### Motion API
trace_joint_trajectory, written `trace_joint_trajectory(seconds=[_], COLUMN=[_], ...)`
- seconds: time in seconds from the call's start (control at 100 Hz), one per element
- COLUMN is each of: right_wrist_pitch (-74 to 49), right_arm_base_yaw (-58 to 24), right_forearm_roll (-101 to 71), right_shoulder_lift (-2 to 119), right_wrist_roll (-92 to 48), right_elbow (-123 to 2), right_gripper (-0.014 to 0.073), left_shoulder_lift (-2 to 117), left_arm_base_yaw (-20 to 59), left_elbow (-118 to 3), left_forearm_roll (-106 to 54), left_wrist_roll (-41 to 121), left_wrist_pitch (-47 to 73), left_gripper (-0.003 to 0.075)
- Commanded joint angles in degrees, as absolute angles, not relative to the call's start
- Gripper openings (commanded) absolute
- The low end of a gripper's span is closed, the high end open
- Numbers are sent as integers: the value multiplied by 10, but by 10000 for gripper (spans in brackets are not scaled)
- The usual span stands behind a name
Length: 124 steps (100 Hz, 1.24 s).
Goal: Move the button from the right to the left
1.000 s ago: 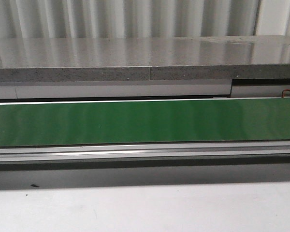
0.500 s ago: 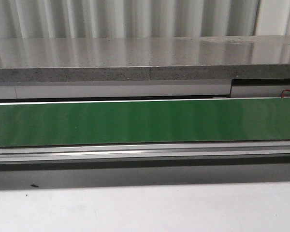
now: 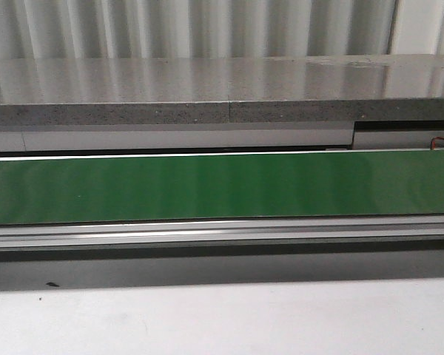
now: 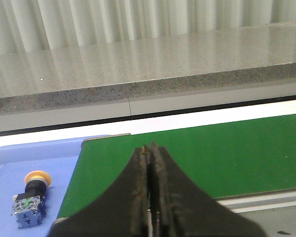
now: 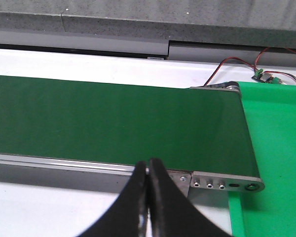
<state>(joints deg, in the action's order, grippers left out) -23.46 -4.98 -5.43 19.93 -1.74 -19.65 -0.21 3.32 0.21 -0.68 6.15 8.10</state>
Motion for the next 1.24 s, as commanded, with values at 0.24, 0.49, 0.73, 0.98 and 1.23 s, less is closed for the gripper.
trace_joint_trajectory(seconds=[0.24, 0.49, 0.73, 0.98, 1.23], right_wrist_pitch=[-107, 75, -8, -7, -7], right_arm_base_yaw=[-41, 1, 16, 16, 16], right_forearm_roll=[-28, -26, -16, -16, -16], right_shoulder_lift=[175, 86, -17, -17, -17], right_wrist_roll=[-21, -21, -21, -21, -21], right_elbow=[-161, -17, 4, 4, 4], right_gripper=[-68, -68, -68, -68, -68], left_shoulder_lift=[-21, -21, -21, -21, -21], left_arm_base_yaw=[32, 32, 32, 32, 32], left_elbow=[24, 24, 24, 24, 24], left_forearm_roll=[-9, -9, -9, -9, -9], left_wrist_roll=[57, 57, 57, 57, 57], left_wrist_pitch=[36, 36, 36, 36, 36], left_gripper=[-20, -20, -20, -20, -20])
